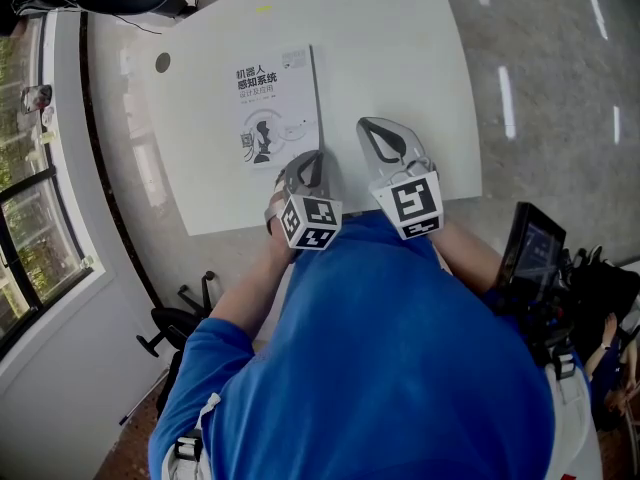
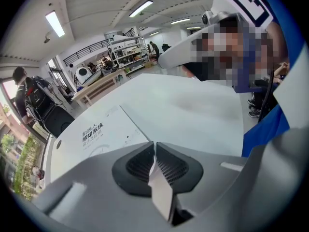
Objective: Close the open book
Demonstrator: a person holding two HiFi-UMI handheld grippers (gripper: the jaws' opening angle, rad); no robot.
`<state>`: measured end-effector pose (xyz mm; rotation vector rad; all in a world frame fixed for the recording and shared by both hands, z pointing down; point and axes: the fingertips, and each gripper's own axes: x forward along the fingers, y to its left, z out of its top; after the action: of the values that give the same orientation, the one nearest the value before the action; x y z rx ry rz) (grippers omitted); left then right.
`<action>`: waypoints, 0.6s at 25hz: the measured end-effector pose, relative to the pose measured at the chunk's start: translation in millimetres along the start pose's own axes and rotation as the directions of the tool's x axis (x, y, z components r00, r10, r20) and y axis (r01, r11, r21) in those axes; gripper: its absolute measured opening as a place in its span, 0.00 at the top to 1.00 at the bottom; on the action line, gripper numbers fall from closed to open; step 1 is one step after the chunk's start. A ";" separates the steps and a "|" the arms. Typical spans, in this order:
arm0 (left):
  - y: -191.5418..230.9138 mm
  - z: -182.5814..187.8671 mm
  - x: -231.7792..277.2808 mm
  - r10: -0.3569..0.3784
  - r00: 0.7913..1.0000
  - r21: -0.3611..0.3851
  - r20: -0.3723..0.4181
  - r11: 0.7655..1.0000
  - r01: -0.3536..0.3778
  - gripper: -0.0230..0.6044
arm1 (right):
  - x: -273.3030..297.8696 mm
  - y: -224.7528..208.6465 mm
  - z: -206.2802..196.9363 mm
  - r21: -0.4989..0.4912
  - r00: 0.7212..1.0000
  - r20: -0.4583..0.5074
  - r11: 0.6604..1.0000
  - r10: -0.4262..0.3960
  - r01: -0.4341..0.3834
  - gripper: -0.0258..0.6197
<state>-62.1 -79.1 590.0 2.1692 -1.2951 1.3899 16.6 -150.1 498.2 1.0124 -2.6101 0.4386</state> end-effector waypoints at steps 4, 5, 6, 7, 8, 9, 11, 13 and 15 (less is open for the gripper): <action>-3.5 -10.3 -13.8 0.009 1.000 0.025 -0.017 1.000 -0.009 0.93 | -12.7 17.3 -1.0 -0.002 1.000 0.008 1.000 -0.002 0.002 0.96; -4.2 -12.7 -15.3 0.010 1.000 0.032 -0.028 0.999 -0.010 0.93 | -14.9 19.8 -0.8 -0.002 1.000 0.010 1.000 -0.003 0.003 0.96; -4.8 -14.5 -15.7 0.011 0.999 0.038 -0.040 0.999 -0.009 0.92 | -16.3 20.9 -0.9 -0.001 1.000 0.012 1.000 -0.004 0.004 0.96; -5.1 -15.6 -15.2 0.011 0.999 0.045 -0.051 0.999 -0.009 0.91 | -16.9 21.2 -1.3 -0.001 1.000 0.013 1.000 -0.005 0.005 0.96; -5.2 -16.1 -14.2 0.012 0.998 0.052 -0.058 0.999 -0.009 0.91 | -17.0 21.1 -2.2 0.000 1.000 0.012 1.000 -0.006 0.006 0.96; -5.1 -16.2 -13.1 0.013 0.998 0.057 -0.064 0.998 -0.009 0.91 | -17.0 20.9 -3.4 0.001 1.000 0.011 1.000 -0.007 0.007 0.96; -5.0 -16.3 -11.5 0.009 0.997 0.059 -0.071 0.998 -0.005 0.91 | -17.7 21.6 -6.3 0.002 1.000 0.008 1.000 -0.009 0.009 0.96; -4.8 -15.7 -12.0 -0.001 0.997 0.047 -0.075 0.999 0.005 0.93 | -20.0 23.2 -8.5 0.002 1.000 0.004 1.000 -0.010 0.010 0.96; -3.5 -13.1 -14.4 -0.013 0.997 0.037 -0.072 0.999 0.015 0.93 | -21.6 25.7 -10.6 0.001 1.000 -0.006 1.000 -0.007 0.007 0.96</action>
<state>-69.3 -61.2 585.5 2.1280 -1.2356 1.4837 15.9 -115.0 495.0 1.0182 -2.6005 0.4411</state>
